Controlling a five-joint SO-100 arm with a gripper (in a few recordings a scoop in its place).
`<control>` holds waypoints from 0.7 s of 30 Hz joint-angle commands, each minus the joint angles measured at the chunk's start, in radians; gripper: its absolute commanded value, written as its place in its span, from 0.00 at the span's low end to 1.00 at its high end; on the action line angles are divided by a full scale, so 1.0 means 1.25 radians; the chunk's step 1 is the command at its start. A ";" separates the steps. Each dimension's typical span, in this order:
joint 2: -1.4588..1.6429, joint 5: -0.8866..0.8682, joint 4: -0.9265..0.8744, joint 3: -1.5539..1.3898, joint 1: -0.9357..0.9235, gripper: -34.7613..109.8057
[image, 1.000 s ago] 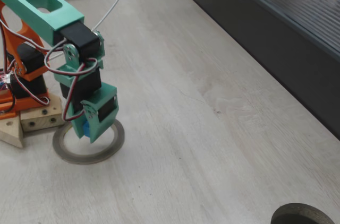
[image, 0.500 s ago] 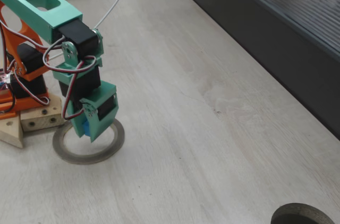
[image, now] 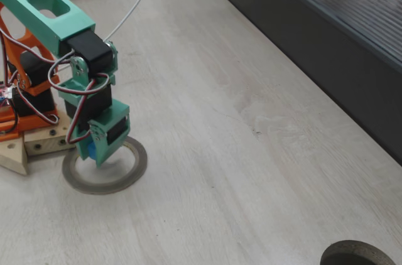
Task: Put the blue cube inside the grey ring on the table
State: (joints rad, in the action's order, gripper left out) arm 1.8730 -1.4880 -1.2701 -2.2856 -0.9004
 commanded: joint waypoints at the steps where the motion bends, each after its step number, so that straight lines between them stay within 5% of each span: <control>1: 0.027 -0.001 -0.004 -0.013 -0.007 0.25; 21: 0.028 0.000 -0.005 -0.012 -0.007 0.40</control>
State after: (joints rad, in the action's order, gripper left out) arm 1.8730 -1.4880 -1.2701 -2.2872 -0.9020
